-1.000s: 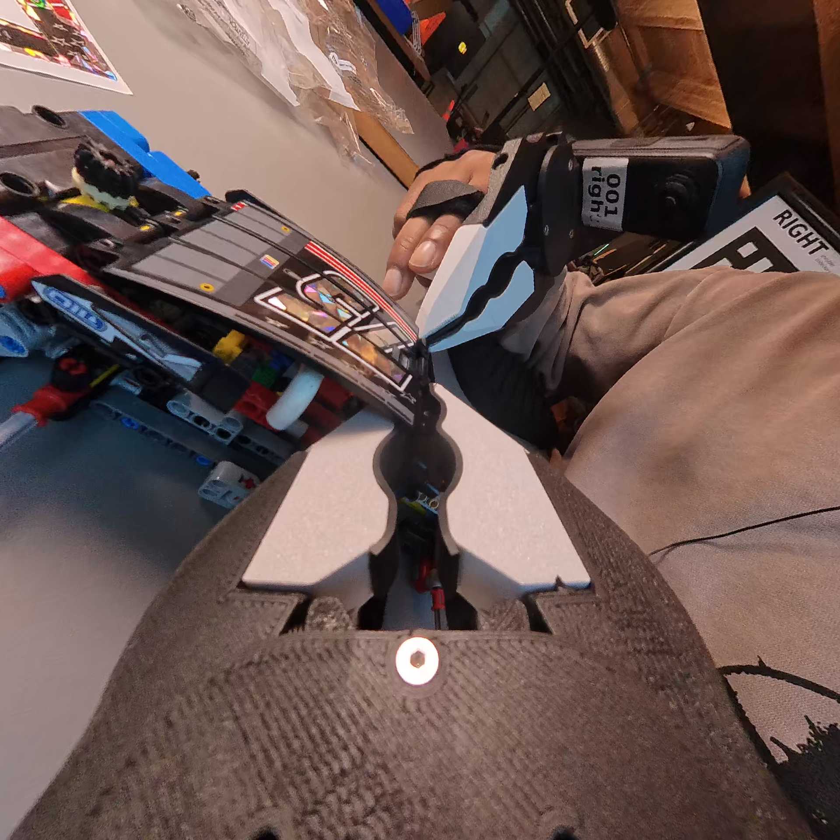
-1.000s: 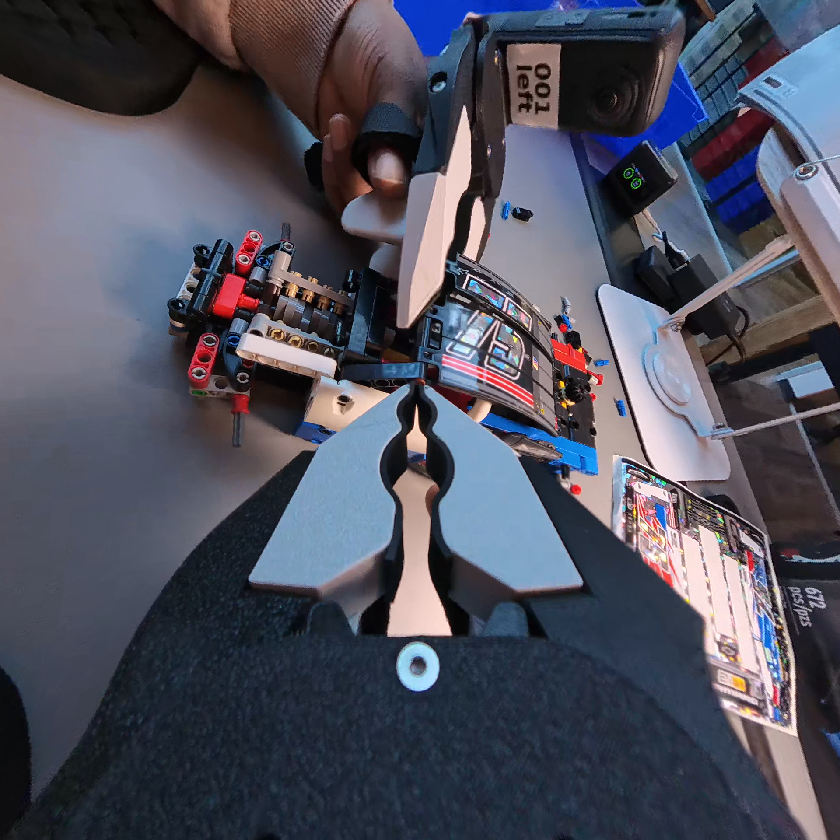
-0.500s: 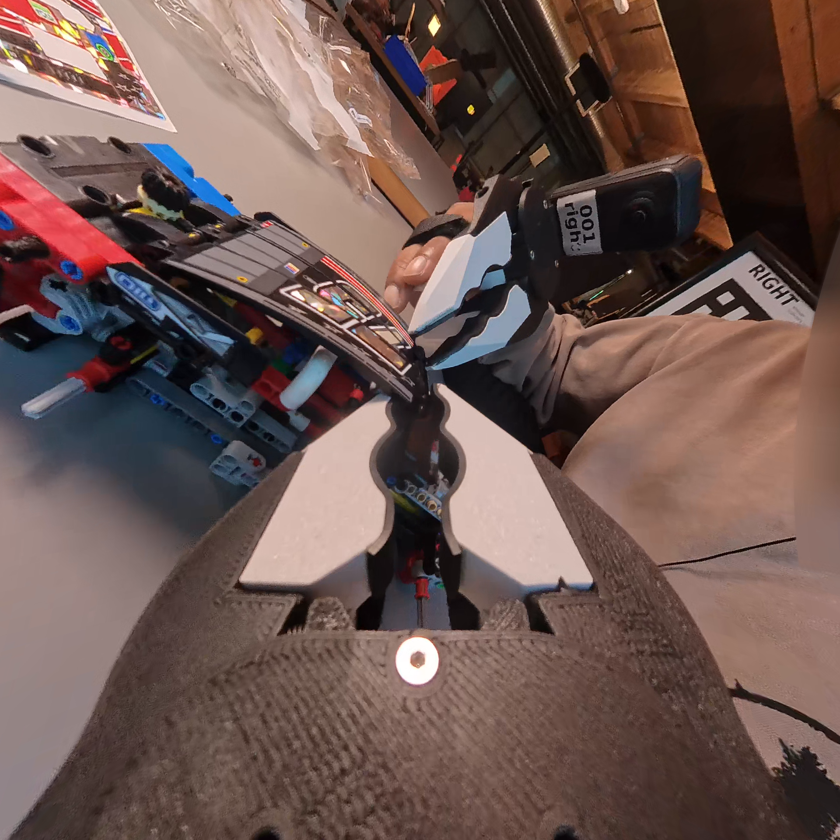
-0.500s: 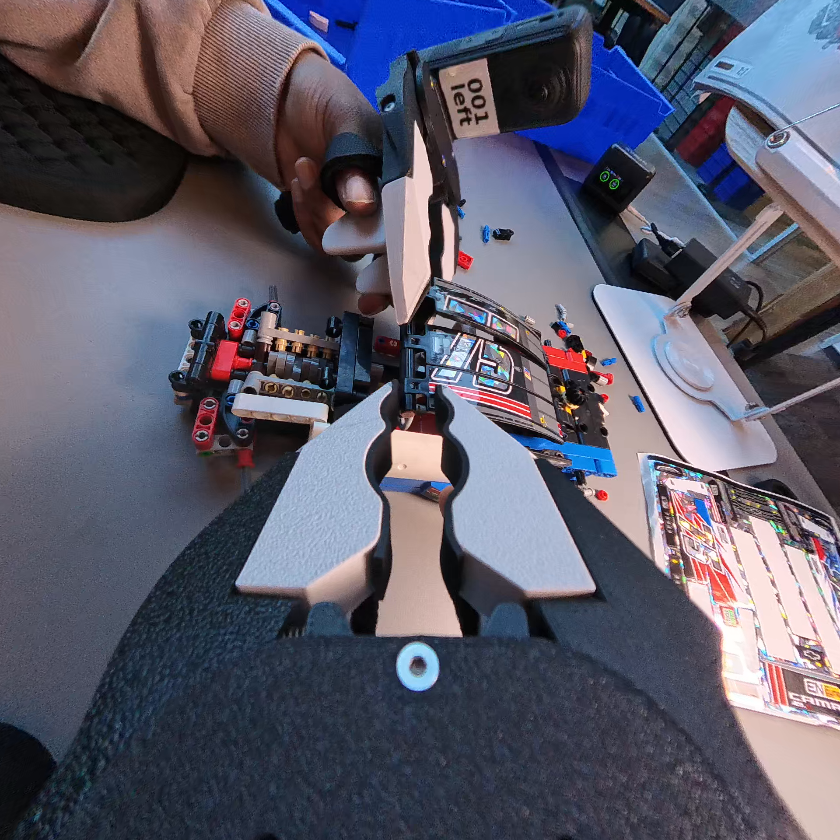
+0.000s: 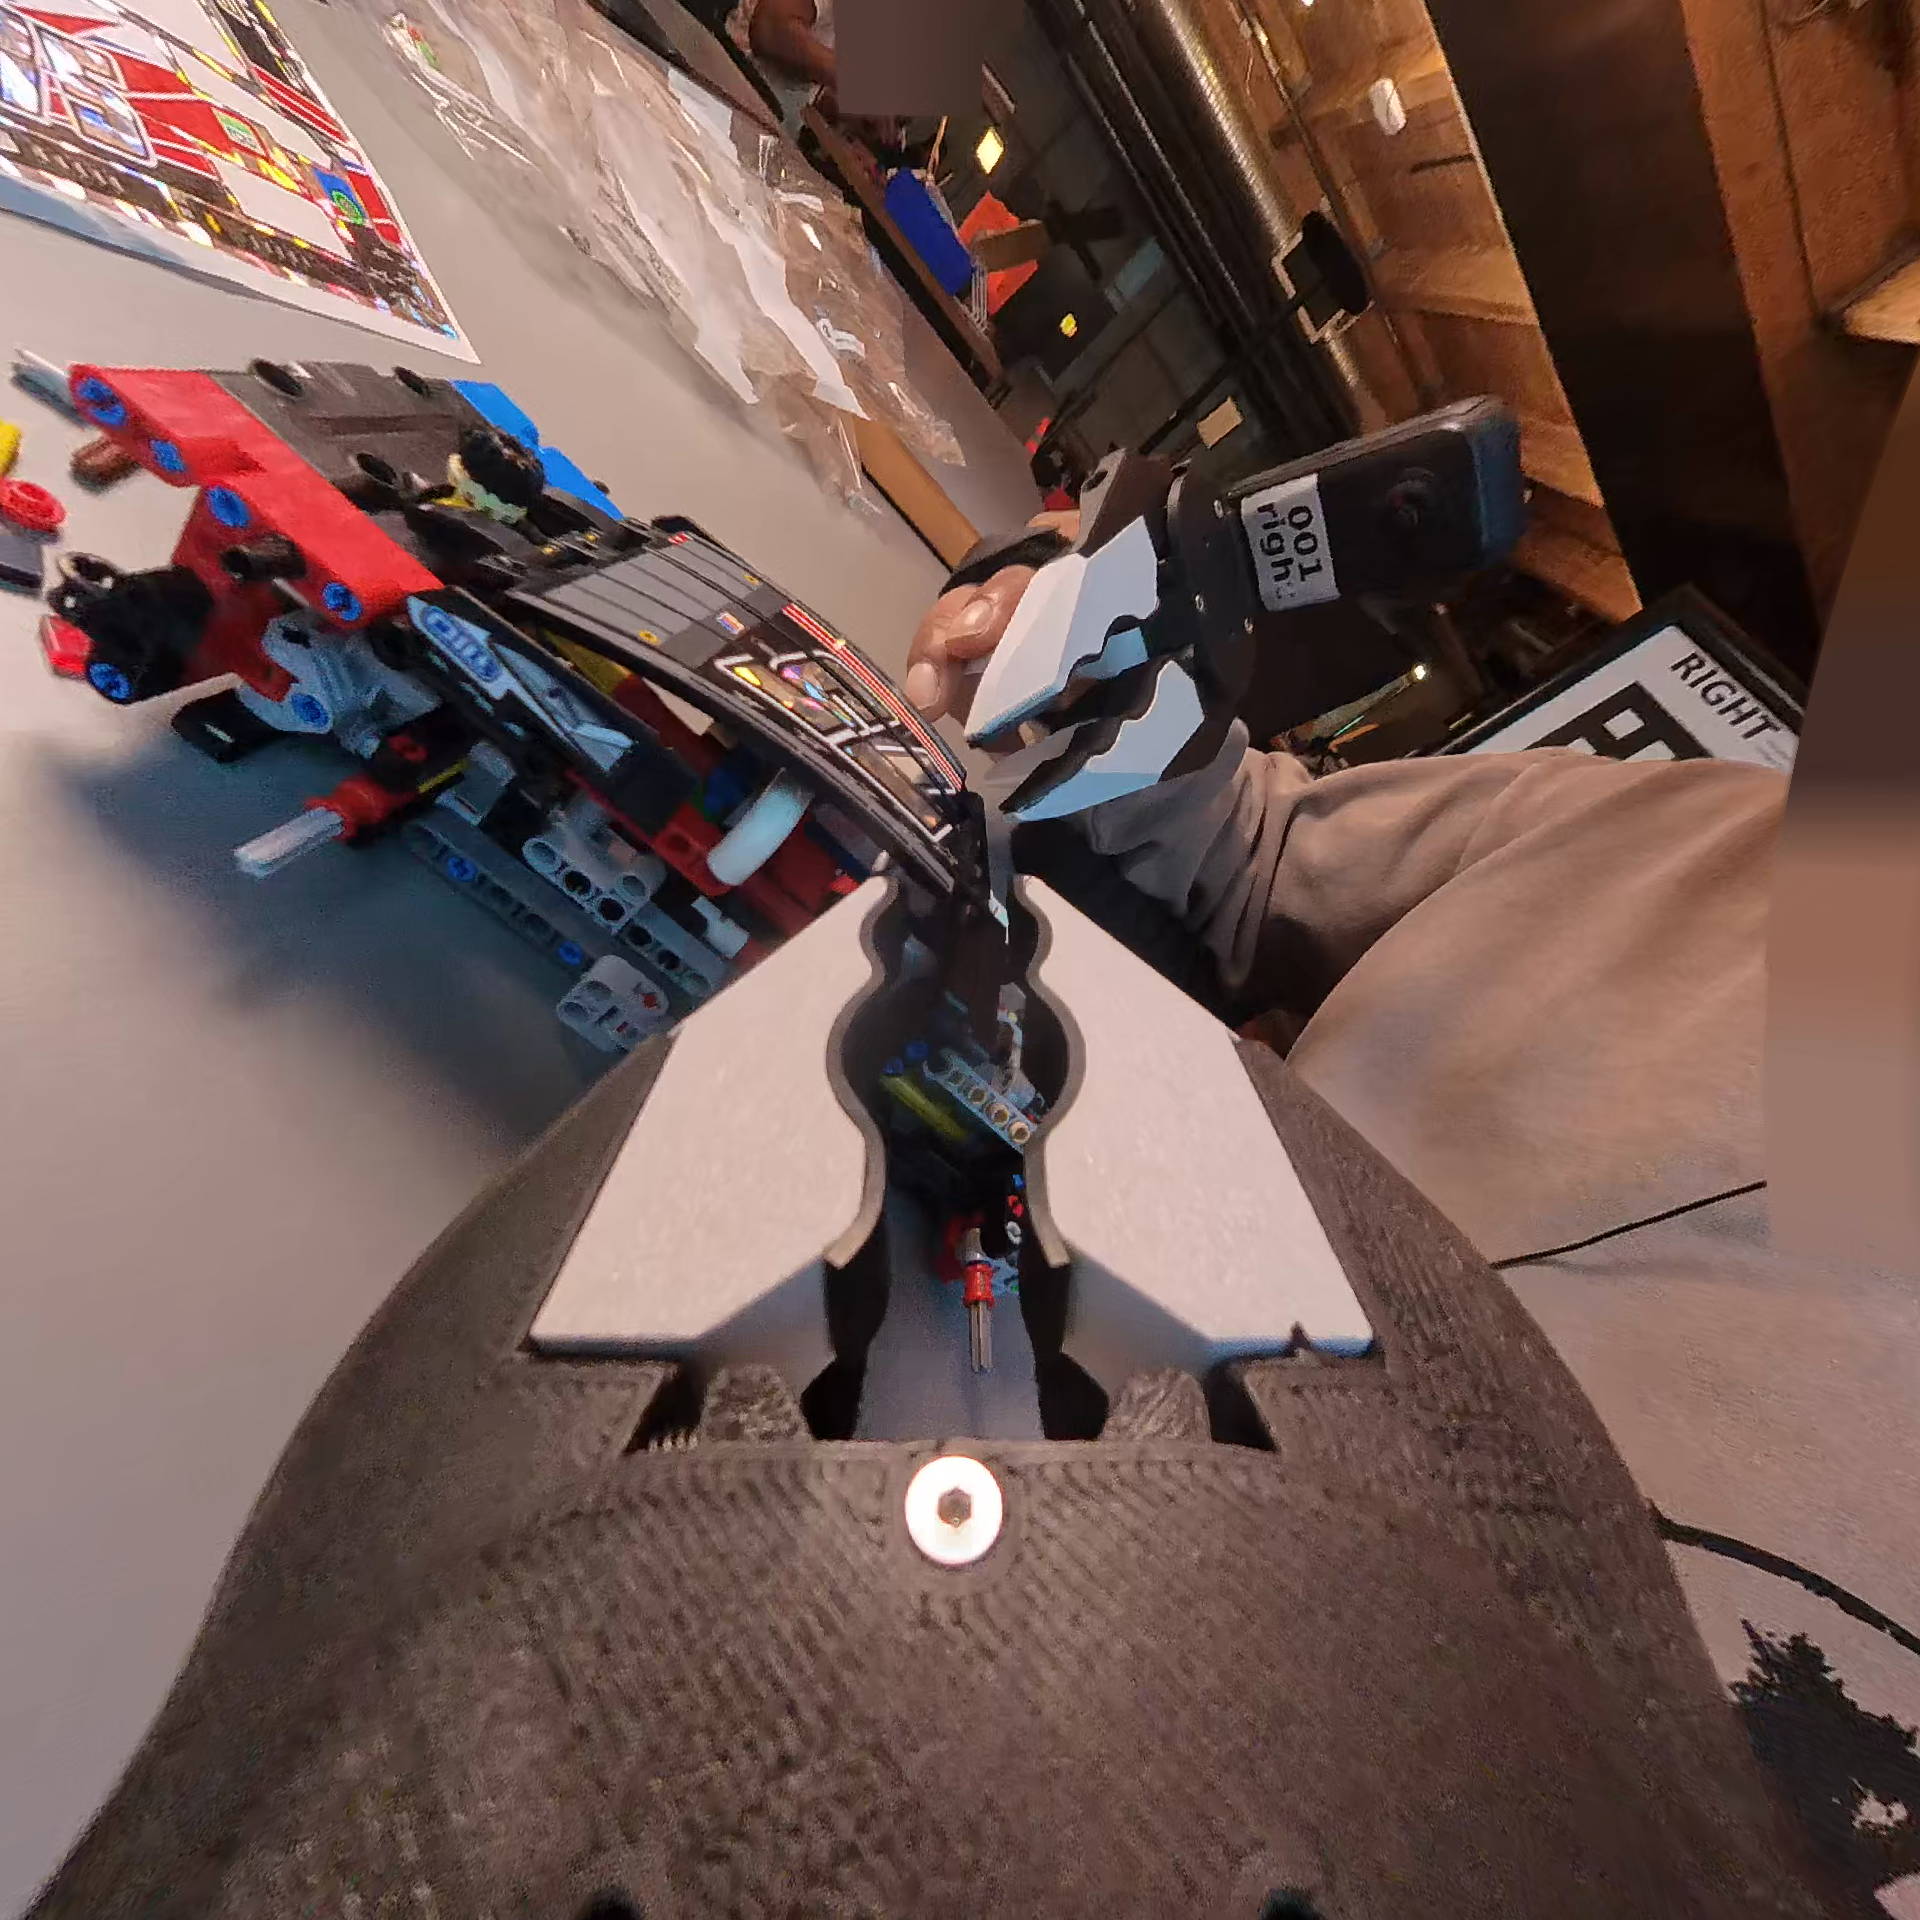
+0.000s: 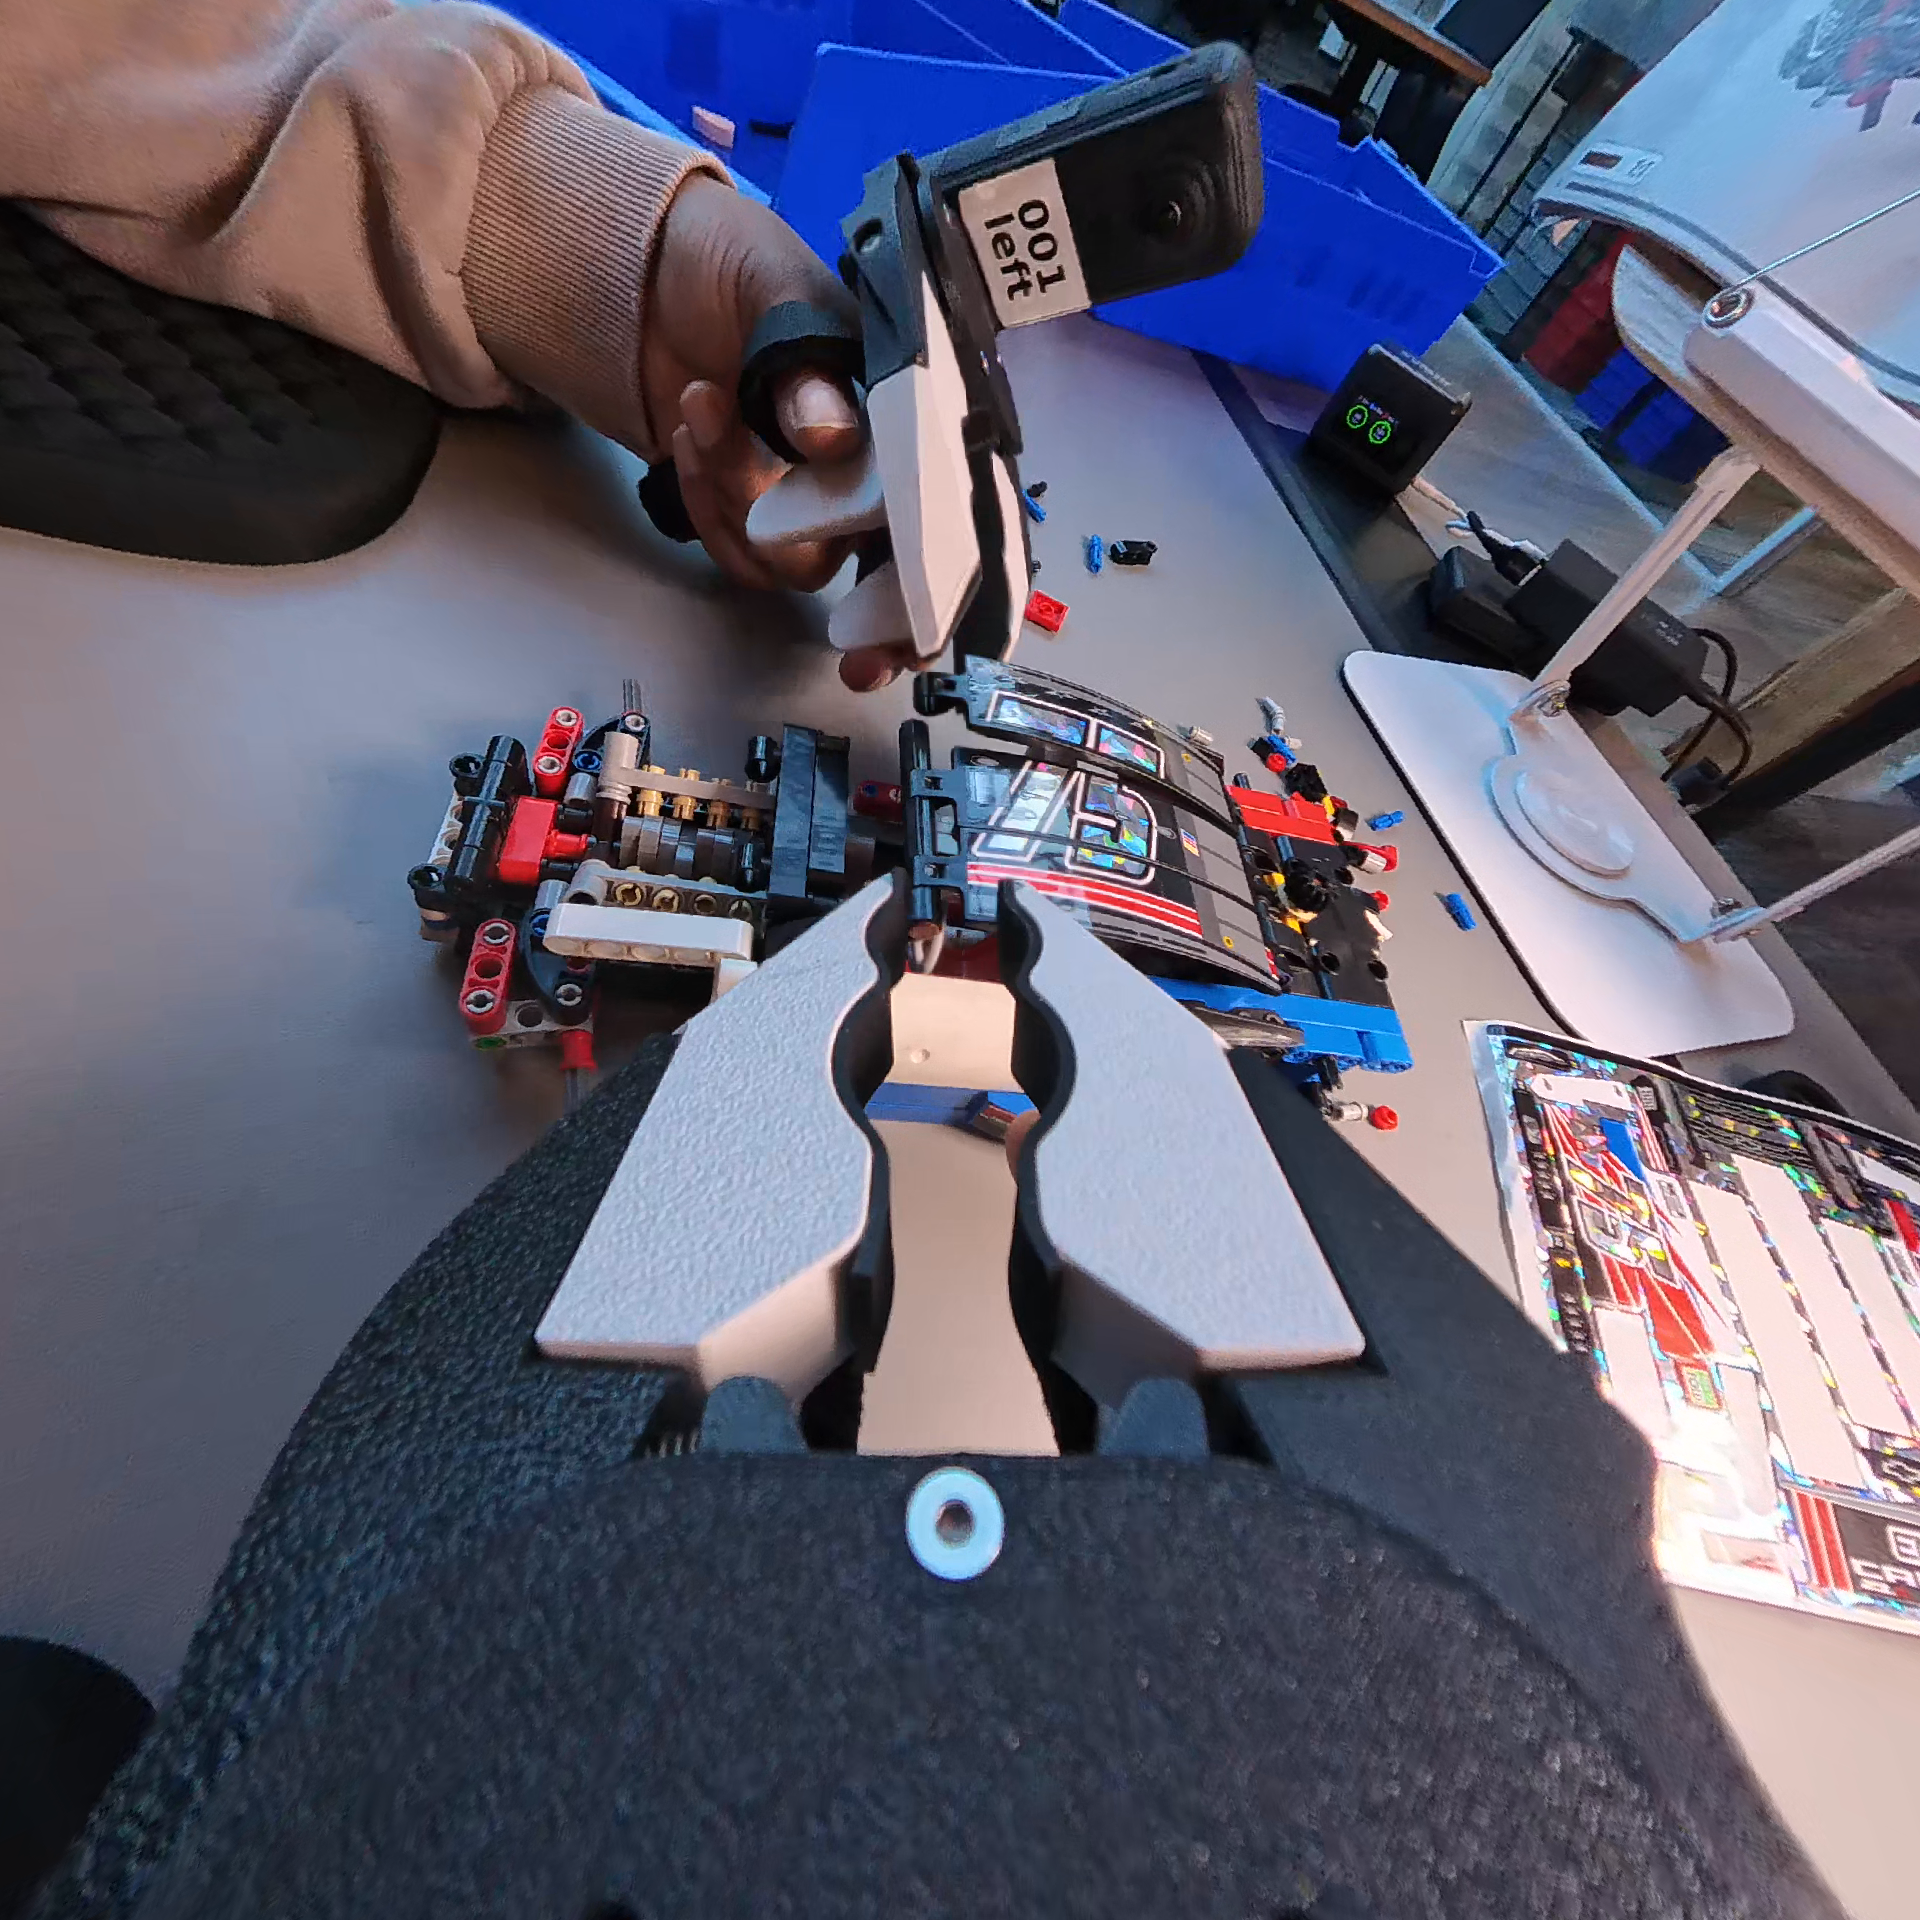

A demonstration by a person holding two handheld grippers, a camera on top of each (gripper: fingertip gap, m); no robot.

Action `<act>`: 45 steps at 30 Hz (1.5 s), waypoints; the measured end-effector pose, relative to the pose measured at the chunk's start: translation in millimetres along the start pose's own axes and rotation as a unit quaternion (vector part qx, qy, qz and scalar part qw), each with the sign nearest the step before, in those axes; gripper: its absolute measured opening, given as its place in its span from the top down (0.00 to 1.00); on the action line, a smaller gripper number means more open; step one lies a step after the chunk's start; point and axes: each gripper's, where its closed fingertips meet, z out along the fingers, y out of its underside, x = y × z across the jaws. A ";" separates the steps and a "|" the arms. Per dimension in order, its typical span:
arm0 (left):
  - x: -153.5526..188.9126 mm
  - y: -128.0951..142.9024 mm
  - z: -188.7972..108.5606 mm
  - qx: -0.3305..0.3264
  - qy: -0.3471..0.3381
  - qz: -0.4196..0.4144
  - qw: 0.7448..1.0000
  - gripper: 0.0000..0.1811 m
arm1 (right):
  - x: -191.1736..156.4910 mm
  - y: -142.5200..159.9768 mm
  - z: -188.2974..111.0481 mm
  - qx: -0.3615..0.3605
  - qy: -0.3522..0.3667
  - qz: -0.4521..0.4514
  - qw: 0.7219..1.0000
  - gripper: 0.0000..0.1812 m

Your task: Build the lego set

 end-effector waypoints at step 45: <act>-3.7 10.2 -0.2 -0.004 0.009 -0.030 1.000 0.97 | 0.5 8.0 0.3 0.008 -0.005 0.029 1.000 0.93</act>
